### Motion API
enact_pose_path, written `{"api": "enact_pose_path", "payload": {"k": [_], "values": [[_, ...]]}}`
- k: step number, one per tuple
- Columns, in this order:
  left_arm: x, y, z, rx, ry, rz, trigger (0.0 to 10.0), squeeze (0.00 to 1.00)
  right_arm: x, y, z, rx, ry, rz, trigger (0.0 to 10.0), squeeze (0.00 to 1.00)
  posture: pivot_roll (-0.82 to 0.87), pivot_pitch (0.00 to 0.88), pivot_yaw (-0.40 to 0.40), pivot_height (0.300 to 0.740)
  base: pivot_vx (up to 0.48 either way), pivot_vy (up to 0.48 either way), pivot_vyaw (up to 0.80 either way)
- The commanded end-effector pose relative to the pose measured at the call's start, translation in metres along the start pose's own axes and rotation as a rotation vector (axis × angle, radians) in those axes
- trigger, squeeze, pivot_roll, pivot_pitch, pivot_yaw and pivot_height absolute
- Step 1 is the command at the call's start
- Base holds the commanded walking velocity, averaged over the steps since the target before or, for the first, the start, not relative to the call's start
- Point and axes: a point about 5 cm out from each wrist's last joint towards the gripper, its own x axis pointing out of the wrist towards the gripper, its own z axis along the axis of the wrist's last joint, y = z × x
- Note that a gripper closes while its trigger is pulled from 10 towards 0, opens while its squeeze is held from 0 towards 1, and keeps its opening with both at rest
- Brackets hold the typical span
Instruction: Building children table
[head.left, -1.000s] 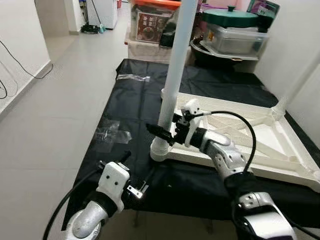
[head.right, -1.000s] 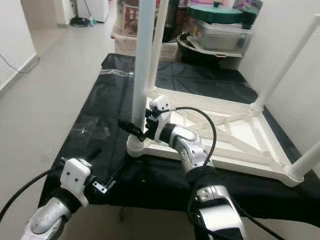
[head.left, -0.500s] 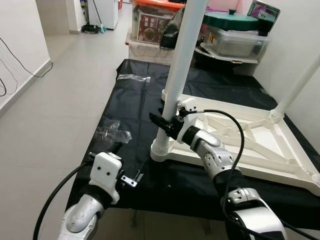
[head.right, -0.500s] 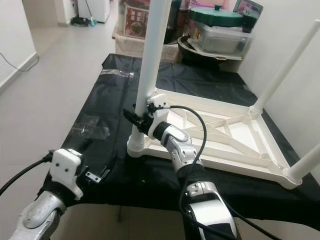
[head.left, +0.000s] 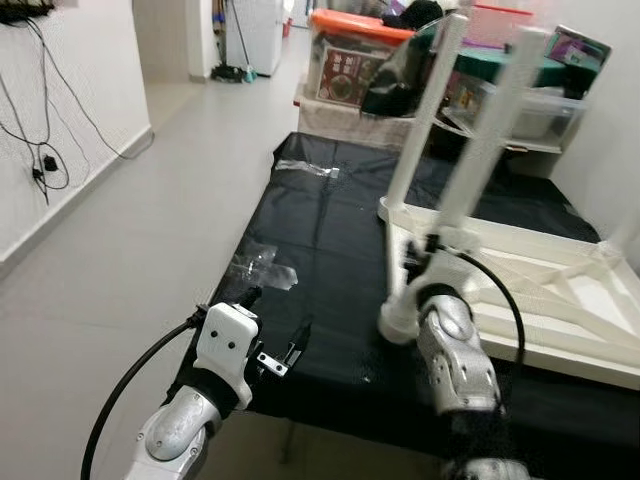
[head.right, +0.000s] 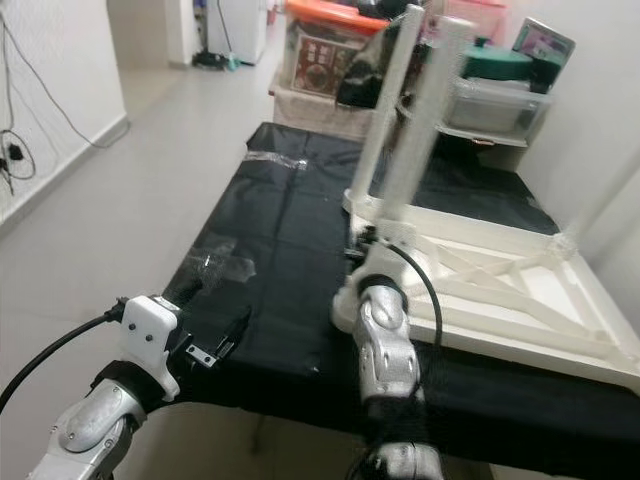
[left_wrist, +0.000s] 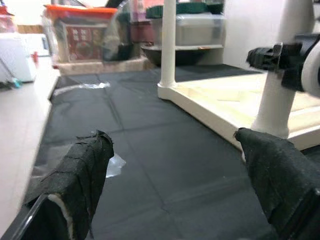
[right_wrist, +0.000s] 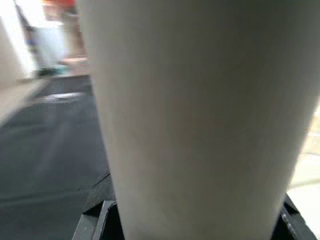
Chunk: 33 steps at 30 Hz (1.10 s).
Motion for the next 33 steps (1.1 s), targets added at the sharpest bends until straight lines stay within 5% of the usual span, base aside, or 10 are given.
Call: {"api": "enact_pose_path", "payload": {"k": [1, 3, 6, 7, 8, 9, 11, 12, 24, 33], "values": [[0.003, -0.006, -0.005, -0.02, 0.022, -0.042, 10.0, 0.0, -0.006, -0.021, -0.013, 0.029, 0.081, -0.172, 0.0, 0.0, 0.12, 0.0, -0.117, 0.74, 0.0, 0.0, 0.0], [0.003, -0.007, -0.007, -0.02, 0.027, -0.051, 10.0, 0.0, -0.01, -0.014, -0.014, 0.047, 0.084, -0.178, 0.0, 0.0, 0.13, 0.0, -0.117, 0.74, 0.0, 0.0, 0.0], [0.003, -0.008, -0.008, -0.018, 0.031, -0.056, 10.0, 0.0, -0.01, -0.002, -0.015, 0.082, 0.087, -0.116, 4.9, 0.0, 0.13, 0.0, -0.117, 0.74, 0.0, 0.0, 0.0], [0.004, -0.008, -0.008, -0.013, 0.032, -0.062, 10.0, 0.0, -0.009, 0.009, -0.015, 0.099, 0.065, -0.019, 10.0, 0.35, 0.13, 0.0, -0.119, 0.74, 0.0, 0.0, 0.0], [0.004, -0.008, -0.008, -0.013, 0.032, -0.062, 10.0, 0.0, -0.009, 0.009, -0.015, 0.099, 0.065, -0.019, 10.0, 0.35, 0.13, 0.0, -0.119, 0.74, 0.0, 0.0, 0.0], [0.004, -0.008, -0.008, -0.008, 0.033, -0.069, 10.0, 0.0, -0.009, 0.017, -0.014, 0.128, 0.039, 0.088, 10.0, 1.0, 0.13, 0.0, -0.117, 0.74, 0.0, 0.0, 0.0], [0.004, -0.009, -0.008, -0.005, 0.034, -0.076, 10.0, 0.0, -0.008, 0.018, -0.012, 0.12, -0.002, 0.171, 10.0, 1.0, 0.13, 0.0, -0.117, 0.74, 0.0, 0.0, 0.0], [0.005, -0.01, -0.008, -0.002, 0.033, -0.085, 10.0, 0.0, -0.005, 0.012, -0.01, 0.143, -0.012, 0.253, 10.0, 0.0, 0.13, 0.0, -0.117, 0.74, 0.0, 0.0, 0.0], [0.009, -0.012, -0.009, -0.002, 0.029, -0.109, 10.0, 0.0, 0.005, -0.019, 0.01, 0.077, 0.008, 0.78, 10.0, 0.0, 0.12, 0.0, -0.104, 0.74, 0.0, 0.0, 0.0], [0.012, -0.016, -0.008, -0.019, 0.013, -0.158, 10.0, 0.0, 0.003, 0.025, 0.014, -0.12, 0.19, 1.442, 10.0, 0.0, 0.14, 0.0, -0.107, 0.74, 0.0, 0.0, 0.0]]}}
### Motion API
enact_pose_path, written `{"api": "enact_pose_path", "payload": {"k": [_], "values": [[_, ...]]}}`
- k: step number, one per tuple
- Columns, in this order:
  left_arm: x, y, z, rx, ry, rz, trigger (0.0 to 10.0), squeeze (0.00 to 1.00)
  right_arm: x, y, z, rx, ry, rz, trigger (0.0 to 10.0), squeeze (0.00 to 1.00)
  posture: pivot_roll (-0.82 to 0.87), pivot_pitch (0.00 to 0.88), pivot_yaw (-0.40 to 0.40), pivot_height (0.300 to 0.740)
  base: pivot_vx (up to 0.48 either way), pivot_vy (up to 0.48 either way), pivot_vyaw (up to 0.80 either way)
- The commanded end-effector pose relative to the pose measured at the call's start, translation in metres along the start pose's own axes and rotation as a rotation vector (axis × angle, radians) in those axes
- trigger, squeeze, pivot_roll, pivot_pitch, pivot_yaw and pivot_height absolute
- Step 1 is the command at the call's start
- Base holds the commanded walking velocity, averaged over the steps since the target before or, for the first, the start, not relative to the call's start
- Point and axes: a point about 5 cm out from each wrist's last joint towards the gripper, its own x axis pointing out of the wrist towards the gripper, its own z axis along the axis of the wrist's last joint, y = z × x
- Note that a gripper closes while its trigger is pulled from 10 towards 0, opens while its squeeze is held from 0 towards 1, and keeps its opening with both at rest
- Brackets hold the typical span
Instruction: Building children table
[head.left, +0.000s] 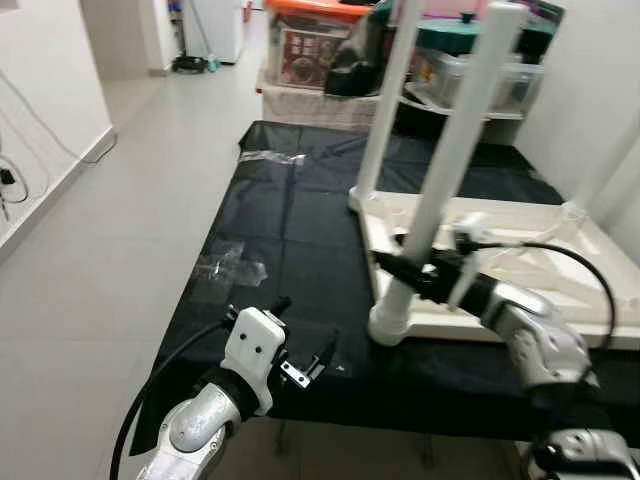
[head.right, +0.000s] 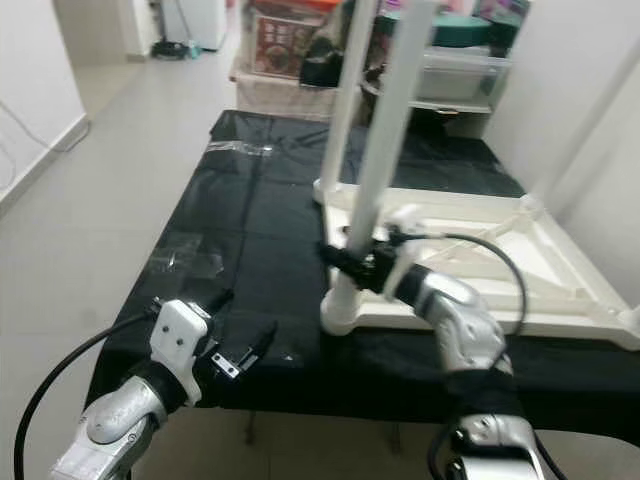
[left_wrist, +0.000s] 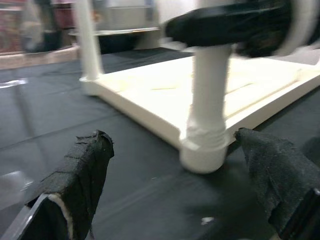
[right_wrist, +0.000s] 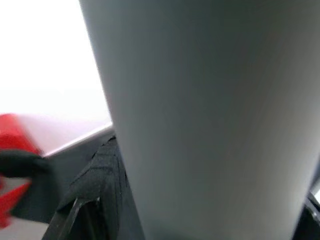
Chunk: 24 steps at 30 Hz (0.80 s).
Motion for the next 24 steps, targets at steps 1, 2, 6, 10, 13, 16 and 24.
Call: {"api": "enact_pose_path", "payload": {"k": [1, 2, 6, 10, 13, 16, 24], "values": [[0.001, -0.002, 0.0, -0.008, -0.004, -0.02, 10.0, 0.0, 0.013, 0.009, -0.011, 0.006, 0.057, 0.095, 10.0, 0.0, 0.14, 0.0, -0.107, 0.74, 0.0, 0.0, 0.0], [0.001, -0.003, 0.0, -0.009, -0.004, -0.024, 10.0, 0.0, 0.021, 0.012, -0.015, -0.004, 0.09, 0.144, 10.0, 0.0, 0.14, 0.0, -0.107, 0.74, 0.0, 0.0, 0.0], [0.001, -0.002, -0.001, -0.009, -0.003, -0.024, 10.0, 0.0, 0.034, 0.02, -0.026, -0.03, 0.17, 0.235, 10.0, 0.0, 0.16, 0.0, -0.111, 0.74, 0.0, 0.0, 0.0], [0.001, -0.002, -0.002, -0.009, -0.004, -0.023, 10.0, 0.0, 0.038, 0.023, -0.034, -0.021, 0.17, 0.206, 0.0, 0.0, 0.16, 0.0, -0.114, 0.74, 0.0, 0.0, 0.0], [0.001, -0.003, -0.002, -0.008, -0.005, -0.022, 10.0, 0.0, 0.039, 0.021, -0.037, -0.028, 0.164, 0.145, 0.0, 0.0, 0.16, 0.0, -0.113, 0.74, 0.0, 0.0, 0.0], [0.001, -0.002, -0.003, -0.006, -0.007, -0.016, 10.0, 0.0, 0.04, 0.014, -0.039, -0.046, 0.117, -0.028, 0.0, 0.0, 0.15, 0.0, -0.113, 0.74, 0.0, 0.0, 0.0], [0.001, -0.001, -0.006, -0.011, 0.001, 0.0, 10.0, 0.0, 0.02, 0.006, -0.042, -0.029, 0.008, -0.943, 0.0, 0.0, 0.14, 0.0, -0.12, 0.74, 0.0, 0.0, 0.0]]}}
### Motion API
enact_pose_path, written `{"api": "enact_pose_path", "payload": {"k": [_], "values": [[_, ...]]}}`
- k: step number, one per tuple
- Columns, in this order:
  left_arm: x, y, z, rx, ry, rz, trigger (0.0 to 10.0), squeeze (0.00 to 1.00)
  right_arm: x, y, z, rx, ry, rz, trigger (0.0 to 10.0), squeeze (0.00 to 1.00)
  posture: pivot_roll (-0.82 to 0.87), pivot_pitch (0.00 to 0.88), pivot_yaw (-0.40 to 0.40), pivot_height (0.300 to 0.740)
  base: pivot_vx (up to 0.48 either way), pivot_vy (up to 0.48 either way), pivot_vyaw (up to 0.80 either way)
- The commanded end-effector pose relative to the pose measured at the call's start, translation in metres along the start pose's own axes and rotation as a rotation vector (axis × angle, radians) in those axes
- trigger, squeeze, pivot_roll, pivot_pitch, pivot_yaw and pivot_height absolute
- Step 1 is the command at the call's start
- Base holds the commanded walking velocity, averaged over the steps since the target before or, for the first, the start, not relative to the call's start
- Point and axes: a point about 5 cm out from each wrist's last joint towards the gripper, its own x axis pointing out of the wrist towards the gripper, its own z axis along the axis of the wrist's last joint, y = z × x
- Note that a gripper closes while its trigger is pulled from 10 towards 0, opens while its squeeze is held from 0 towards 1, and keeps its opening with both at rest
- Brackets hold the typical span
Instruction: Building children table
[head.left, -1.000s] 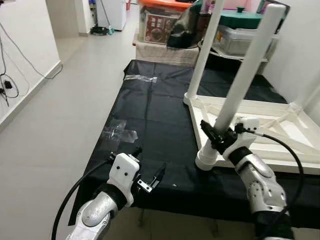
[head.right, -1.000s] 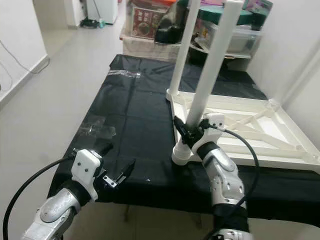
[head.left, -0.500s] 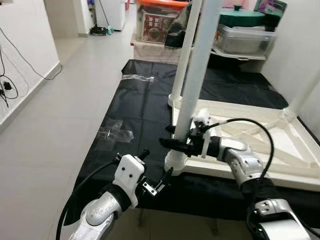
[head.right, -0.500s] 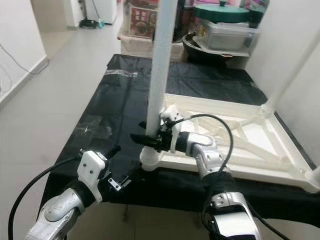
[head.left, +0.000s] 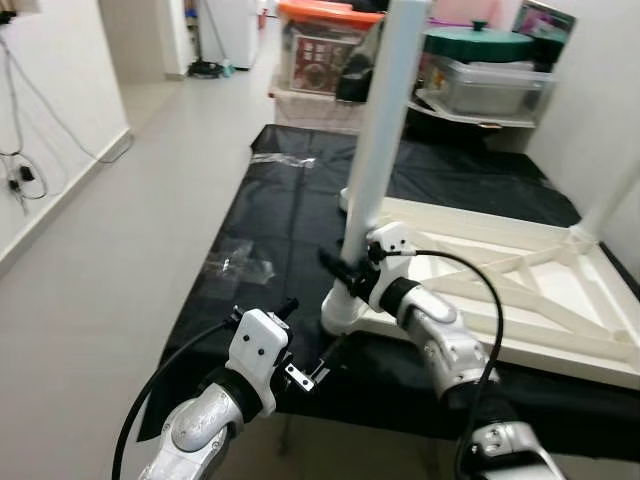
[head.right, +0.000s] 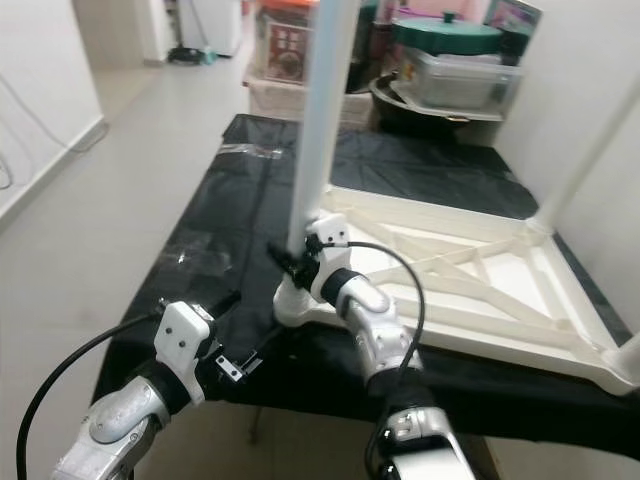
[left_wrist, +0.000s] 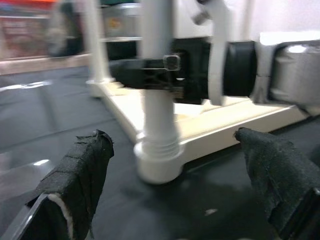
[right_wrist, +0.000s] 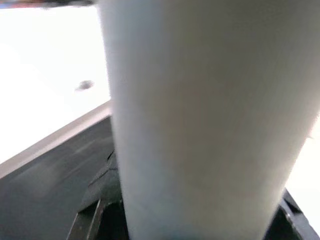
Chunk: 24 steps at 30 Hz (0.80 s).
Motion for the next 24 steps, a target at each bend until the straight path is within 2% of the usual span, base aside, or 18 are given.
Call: {"api": "enact_pose_path", "payload": {"k": [1, 3, 6, 7, 11, 12, 13, 14, 15, 16, 17, 19, 20, 21, 22, 23, 24], "values": [[0.0, -0.001, -0.005, -0.003, 0.015, -0.003, 10.0, 0.0, -0.017, -0.021, -0.009, -0.017, 0.04, -0.32, 0.0, 0.0, 0.14, 0.0, -0.12, 0.74, 0.0, 0.0, 0.0], [0.0, -0.001, -0.005, -0.002, 0.015, -0.005, 10.0, 0.0, -0.027, -0.016, -0.006, -0.015, 0.012, -0.482, 0.0, 0.0, 0.14, 0.0, -0.12, 0.74, 0.0, 0.0, 0.0], [0.0, -0.001, -0.005, -0.002, 0.016, -0.004, 10.0, 0.0, -0.028, -0.014, -0.005, -0.019, 0.004, -0.506, 0.0, 0.0, 0.14, 0.0, -0.12, 0.74, 0.0, 0.0, 0.0], [0.0, -0.001, -0.004, 0.0, 0.013, 0.0, 10.0, 0.0, -0.031, -0.005, -0.004, 0.017, -0.016, -0.607, 0.0, 0.0, 0.14, 0.0, -0.118, 0.74, 0.0, 0.0, 0.0], [0.0, 0.0, -0.004, 0.002, 0.013, 0.003, 10.0, 0.0, -0.033, 0.001, -0.005, 0.056, -0.017, -0.67, 0.0, 0.0, 0.14, 0.0, -0.12, 0.74, 0.0, 0.0, 0.0], [0.0, 0.0, -0.004, 0.003, 0.013, 0.005, 10.0, 0.0, -0.03, 0.007, -0.005, 0.091, -0.027, -0.639, 3.8, 0.0, 0.14, 0.0, -0.118, 0.74, 0.0, 0.0, 0.0], [0.0, 0.0, -0.004, 0.003, 0.013, 0.005, 10.0, 0.0, -0.03, 0.007, -0.005, 0.091, -0.027, -0.639, 3.8, 0.0, 0.14, 0.0, -0.118, 0.74, 0.0, 0.0, 0.0], [0.0, 0.0, -0.004, 0.003, 0.014, 0.004, 10.0, 0.0, -0.026, 0.014, -0.002, 0.12, -0.042, -0.577, 10.0, 0.0, 0.14, 0.0, -0.118, 0.74, 0.0, 0.0, 0.0], [0.0, 0.001, -0.004, 0.003, 0.014, 0.005, 10.0, 0.0, -0.021, 0.019, 0.0, 0.129, -0.059, -0.495, 10.0, 0.16, 0.14, 0.0, -0.114, 0.74, 0.0, 0.0, 0.0], [0.0, 0.001, -0.004, 0.003, 0.014, 0.005, 10.0, 0.0, -0.021, 0.019, 0.0, 0.129, -0.059, -0.495, 10.0, 0.16, 0.14, 0.0, -0.114, 0.74, 0.0, 0.0, 0.0], [0.0, 0.001, -0.004, 0.004, 0.015, 0.003, 10.0, 0.0, -0.018, 0.022, 0.002, 0.146, -0.072, -0.41, 10.0, 1.0, 0.13, 0.0, -0.11, 0.74, 0.0, 0.0, 0.0], [0.0, 0.001, -0.004, 0.004, 0.016, 0.001, 10.0, 0.0, -0.017, 0.023, 0.003, 0.155, -0.079, -0.362, 10.0, 1.0, 0.13, 0.0, -0.11, 0.74, 0.0, 0.0, 0.0], [0.001, 0.001, -0.004, 0.004, 0.016, -0.002, 10.0, 0.0, -0.018, 0.014, 0.005, 0.144, -0.095, -0.301, 10.0, 0.94, 0.13, 0.0, -0.105, 0.74, 0.0, 0.0, 0.0], [0.002, 0.001, -0.005, 0.003, 0.015, -0.005, 10.0, 0.0, -0.02, 0.008, 0.008, 0.162, -0.106, -0.181, 10.0, 0.0, 0.13, 0.0, -0.102, 0.74, 0.0, 0.0, 0.0], [0.002, 0.001, -0.004, 0.003, 0.015, -0.007, 10.0, 0.0, -0.021, 0.004, 0.011, 0.173, -0.115, -0.099, 10.0, 0.0, 0.13, 0.0, -0.102, 0.74, 0.0, 0.0, 0.0], [0.002, 0.001, -0.004, 0.003, 0.015, -0.007, 10.0, 0.0, -0.021, 0.004, 0.011, 0.173, -0.115, -0.099, 10.0, 0.0, 0.13, 0.0, -0.102, 0.74, 0.0, 0.0, 0.0], [0.003, 0.001, -0.005, 0.002, 0.015, -0.009, 10.0, 0.0, -0.024, 0.0, 0.012, 0.171, -0.098, 0.03, 10.0, 0.0, 0.13, 0.0, -0.1, 0.74, 0.0, 0.0, 0.0]]}}
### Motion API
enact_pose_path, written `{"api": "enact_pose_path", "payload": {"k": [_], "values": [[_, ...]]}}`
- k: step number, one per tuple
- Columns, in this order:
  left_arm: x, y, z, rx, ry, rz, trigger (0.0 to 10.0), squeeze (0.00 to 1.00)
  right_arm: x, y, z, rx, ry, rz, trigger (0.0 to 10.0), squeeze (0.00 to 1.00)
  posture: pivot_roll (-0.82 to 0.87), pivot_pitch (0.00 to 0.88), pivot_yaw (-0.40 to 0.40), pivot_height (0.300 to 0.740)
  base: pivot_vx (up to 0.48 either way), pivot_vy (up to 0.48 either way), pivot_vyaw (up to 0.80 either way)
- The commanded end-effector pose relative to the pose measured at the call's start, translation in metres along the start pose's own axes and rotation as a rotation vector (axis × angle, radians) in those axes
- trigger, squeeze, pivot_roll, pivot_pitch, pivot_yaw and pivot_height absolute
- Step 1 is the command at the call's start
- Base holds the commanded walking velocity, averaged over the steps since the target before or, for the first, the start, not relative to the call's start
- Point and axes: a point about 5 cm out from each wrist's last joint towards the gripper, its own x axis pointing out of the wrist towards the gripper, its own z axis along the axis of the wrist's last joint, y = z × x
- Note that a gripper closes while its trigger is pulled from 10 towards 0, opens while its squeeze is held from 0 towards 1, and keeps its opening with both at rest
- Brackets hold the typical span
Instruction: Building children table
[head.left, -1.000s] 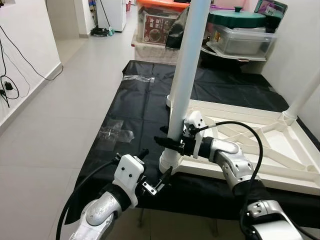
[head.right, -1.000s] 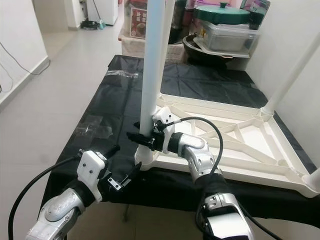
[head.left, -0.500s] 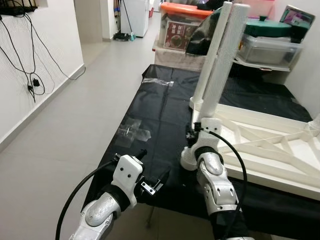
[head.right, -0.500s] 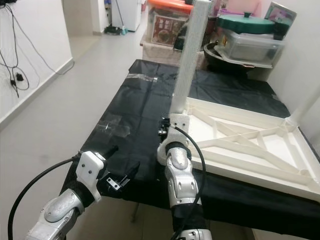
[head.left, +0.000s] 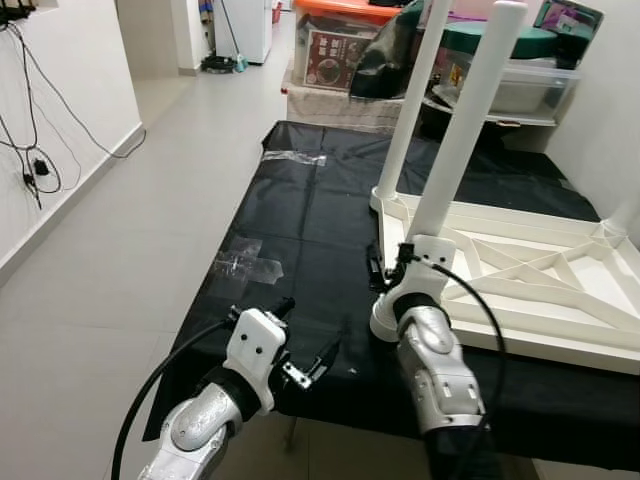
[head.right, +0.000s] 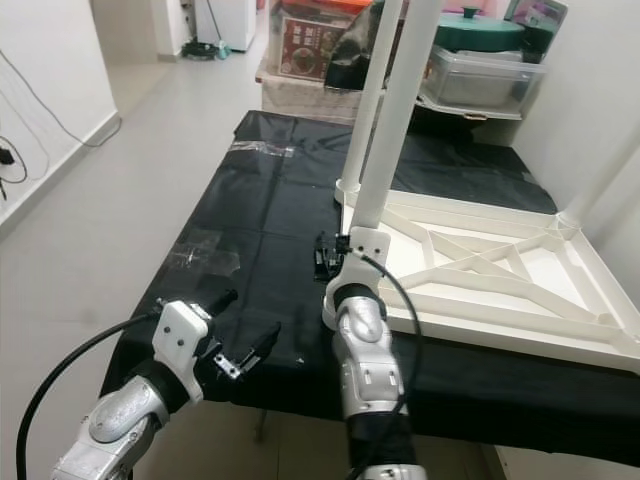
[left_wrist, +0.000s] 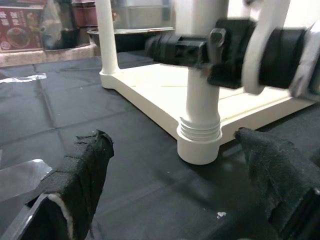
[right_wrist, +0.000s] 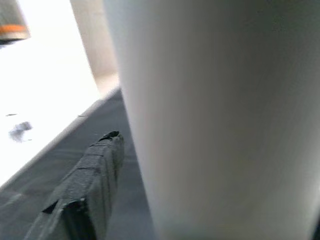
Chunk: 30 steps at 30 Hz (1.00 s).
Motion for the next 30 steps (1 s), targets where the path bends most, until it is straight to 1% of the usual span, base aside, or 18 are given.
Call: {"api": "enact_pose_path", "payload": {"k": [1, 2, 3, 5, 6, 7, 9, 10, 15, 17, 18, 19, 20, 23, 24, 26, 27, 30], "values": [[0.002, -0.001, -0.002, 0.002, 0.007, -0.014, 10.0, 0.0, -0.003, 0.005, 0.004, 0.007, 0.046, 0.294, 10.0, 0.0, 0.12, 0.0, -0.096, 0.74, 0.0, 0.0, 0.0], [0.002, -0.001, -0.002, 0.002, 0.007, -0.014, 10.0, 0.0, -0.003, 0.005, 0.004, 0.007, 0.046, 0.294, 10.0, 0.0, 0.12, 0.0, -0.096, 0.74, 0.0, 0.0, 0.0], [0.002, -0.001, -0.002, 0.002, 0.006, -0.015, 10.0, 0.0, -0.006, 0.002, 0.004, -0.022, 0.077, 0.384, 10.0, 0.0, 0.12, 0.0, -0.096, 0.74, 0.0, 0.0, 0.0], [0.002, -0.001, -0.002, 0.002, 0.006, -0.015, 10.0, 0.0, -0.006, 0.002, 0.004, -0.022, 0.077, 0.384, 10.0, 0.0, 0.12, 0.0, -0.096, 0.74, 0.0, 0.0, 0.0], [0.003, -0.002, -0.002, 0.002, 0.006, -0.017, 10.0, 0.0, -0.008, -0.002, 0.002, -0.035, 0.128, 0.478, 10.0, 0.0, 0.12, 0.0, -0.093, 0.74, 0.0, 0.0, 0.0], [0.003, -0.002, -0.002, 0.002, 0.006, -0.017, 10.0, 0.0, -0.008, -0.002, 0.002, -0.035, 0.128, 0.478, 10.0, 0.0, 0.12, 0.0, -0.093, 0.74, 0.0, 0.0, 0.0], [0.004, -0.002, -0.002, 0.006, 0.006, -0.024, 10.0, 0.0, -0.006, -0.01, 0.001, -0.044, 0.221, 0.665, 10.0, 0.0, 0.13, 0.0, -0.097, 0.74, 0.0, 0.0, 0.0], [0.004, -0.002, -0.002, 0.006, 0.006, -0.024, 10.0, 0.0, -0.006, -0.01, 0.001, -0.044, 0.221, 0.665, 10.0, 0.0, 0.13, 0.0, -0.097, 0.74, 0.0, 0.0, 0.0], [0.005, -0.004, -0.002, 0.02, 0.0, -0.038, 10.0, 0.0, 0.005, -0.012, 0.002, -0.012, 0.281, 0.842, 10.0, 0.0, 0.14, 0.0, -0.101, 0.74, 0.0, 0.0, 0.0], [0.005, -0.004, -0.002, 0.021, 0.0, -0.039, 10.0, 0.0, 0.005, -0.011, 0.002, -0.009, 0.287, 0.863, 10.0, 0.0, 0.14, 0.0, -0.101, 0.74, 0.0, 0.0, 0.0], [0.005, -0.003, -0.002, 0.022, 0.0, -0.04, 10.0, 0.0, 0.004, -0.009, 0.001, 0.008, 0.294, 0.902, 9.5, 0.0, 0.15, 0.0, -0.101, 0.74, 0.0, 0.0, 0.0], [0.005, -0.003, -0.002, 0.022, 0.0, -0.04, 10.0, 0.0, 0.004, -0.009, 0.001, 0.008, 0.294, 0.902, 9.5, 0.0, 0.15, 0.0, -0.101, 0.74, 0.0, 0.0, 0.0], [0.005, -0.003, -0.002, 0.022, 0.0, -0.04, 10.0, 0.0, 0.001, -0.006, -0.001, 0.019, 0.307, 0.94, 0.0, 0.0, 0.15, 0.0, -0.103, 0.74, 0.0, 0.0, 0.0], [0.005, -0.003, -0.002, 0.023, 0.002, -0.041, 10.0, 0.0, -0.002, -0.004, -0.004, 0.017, 0.317, 0.973, 0.0, 0.0, 0.15, 0.0, -0.099, 0.74, 0.0, 0.0, 0.0], [0.005, -0.003, -0.003, 0.023, 0.003, -0.043, 10.0, 0.0, 0.001, -0.006, -0.005, -0.016, 0.298, 0.909, 0.0, 0.0, 0.15, 0.0, -0.099, 0.74, 0.0, 0.0, 0.0], [0.005, -0.003, -0.003, 0.023, 0.003, -0.043, 10.0, 0.0, 0.001, -0.006, -0.005, -0.016, 0.298, 0.909, 0.0, 0.0, 0.15, 0.0, -0.099, 0.74, 0.0, 0.0, 0.0], [0.005, -0.003, -0.003, 0.024, 0.003, -0.043, 10.0, 0.0, 0.004, -0.008, -0.005, -0.038, 0.283, 0.86, 0.0, 0.0, 0.15, 0.0, -0.099, 0.74, 0.0, 0.0, 0.0], [0.005, -0.003, -0.004, 0.023, 0.004, -0.043, 10.0, 0.0, 0.017, -0.027, -0.006, -0.061, 0.217, 0.507, 0.0, 0.0, 0.15, 0.0, -0.1, 0.74, 0.0, 0.0, 0.0]]}}
